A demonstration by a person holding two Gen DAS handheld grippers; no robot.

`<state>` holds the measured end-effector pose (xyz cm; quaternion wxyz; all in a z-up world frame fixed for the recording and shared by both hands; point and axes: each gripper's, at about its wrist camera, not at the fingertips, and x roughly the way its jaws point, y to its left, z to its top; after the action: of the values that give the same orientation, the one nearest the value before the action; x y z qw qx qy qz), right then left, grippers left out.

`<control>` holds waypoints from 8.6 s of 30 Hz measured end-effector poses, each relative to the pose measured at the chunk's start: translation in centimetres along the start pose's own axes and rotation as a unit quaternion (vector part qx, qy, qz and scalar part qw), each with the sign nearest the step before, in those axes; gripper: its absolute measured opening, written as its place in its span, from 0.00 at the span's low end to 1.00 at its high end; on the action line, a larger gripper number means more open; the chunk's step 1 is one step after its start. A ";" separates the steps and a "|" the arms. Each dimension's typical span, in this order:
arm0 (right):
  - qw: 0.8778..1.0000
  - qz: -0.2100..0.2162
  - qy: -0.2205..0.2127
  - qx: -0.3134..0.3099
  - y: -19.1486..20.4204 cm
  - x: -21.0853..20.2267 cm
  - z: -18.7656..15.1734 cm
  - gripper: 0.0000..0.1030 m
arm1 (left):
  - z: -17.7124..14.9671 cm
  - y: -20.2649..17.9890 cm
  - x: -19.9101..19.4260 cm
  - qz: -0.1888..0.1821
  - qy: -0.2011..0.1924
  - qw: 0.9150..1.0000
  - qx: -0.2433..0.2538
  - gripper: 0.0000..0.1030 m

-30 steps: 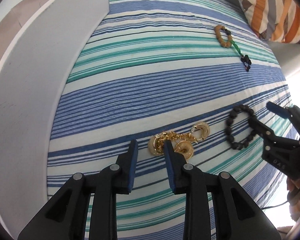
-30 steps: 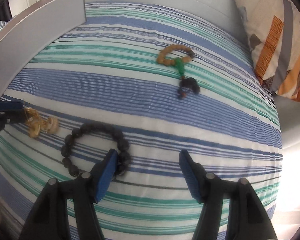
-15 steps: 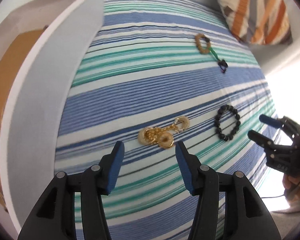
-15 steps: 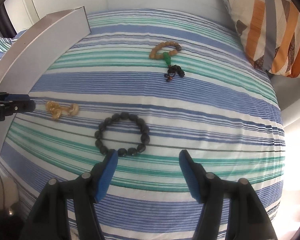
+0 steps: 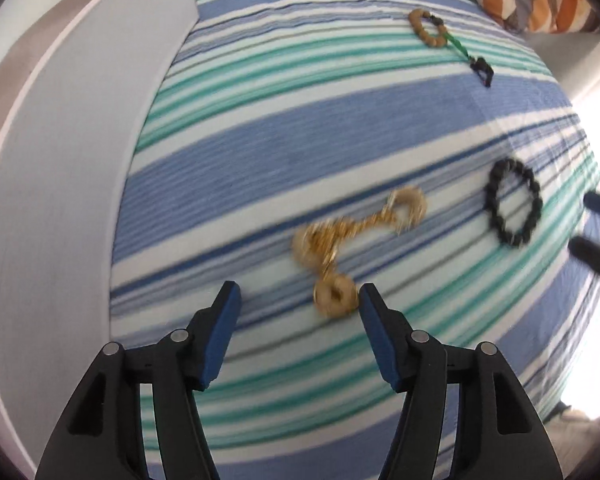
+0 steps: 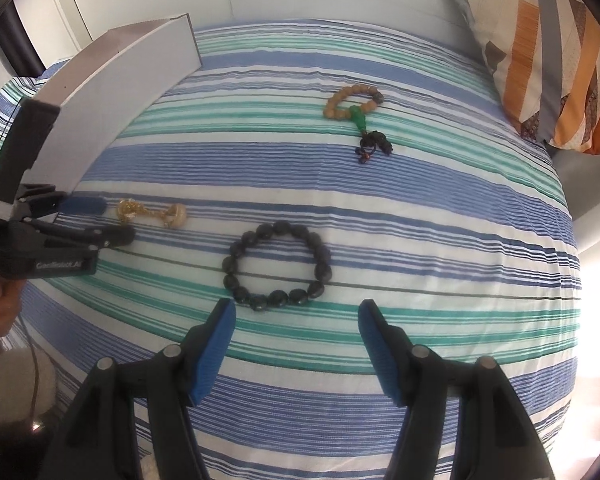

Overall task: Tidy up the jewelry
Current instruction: 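Grasp the black bead bracelet with the right tool while the left tool holds the earrings, then carry the earrings and black bead bracelet into the white tray, open both tools, then move the right tool to the green pendant and grasp it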

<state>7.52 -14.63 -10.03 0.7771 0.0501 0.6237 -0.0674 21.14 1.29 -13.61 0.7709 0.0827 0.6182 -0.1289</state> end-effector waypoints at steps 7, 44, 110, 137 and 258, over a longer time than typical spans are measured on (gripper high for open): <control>1.000 0.001 -0.005 0.013 -0.5 -0.2 0.2 0.63 | -0.6 2.1 -1.1 -0.044 -0.004 0.999 -0.029 0.62; 0.999 -0.025 0.042 0.001 -0.7 5.6 2.6 0.13 | -2.0 2.2 -9.7 -0.071 -0.067 0.986 -0.132 0.24; 0.937 0.231 -0.141 -0.219 19.0 -13.7 20.3 0.13 | -7.8 15.9 -23.2 -0.006 -0.166 0.929 -0.332 0.24; 0.925 0.236 -0.026 -0.298 30.8 3.3 29.3 0.13 | -9.0 29.2 -10.5 0.046 -0.081 0.881 -0.464 0.25; 1.000 0.010 0.018 -0.010 -6.6 9.8 13.6 0.17 | 1.9 0.4 -6.0 0.007 0.010 0.992 -0.123 0.80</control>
<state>21.57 -23.78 -16.61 0.7670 0.0499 0.6375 -0.0525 21.82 1.71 -7.32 0.7697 -0.0068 0.6368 -0.0453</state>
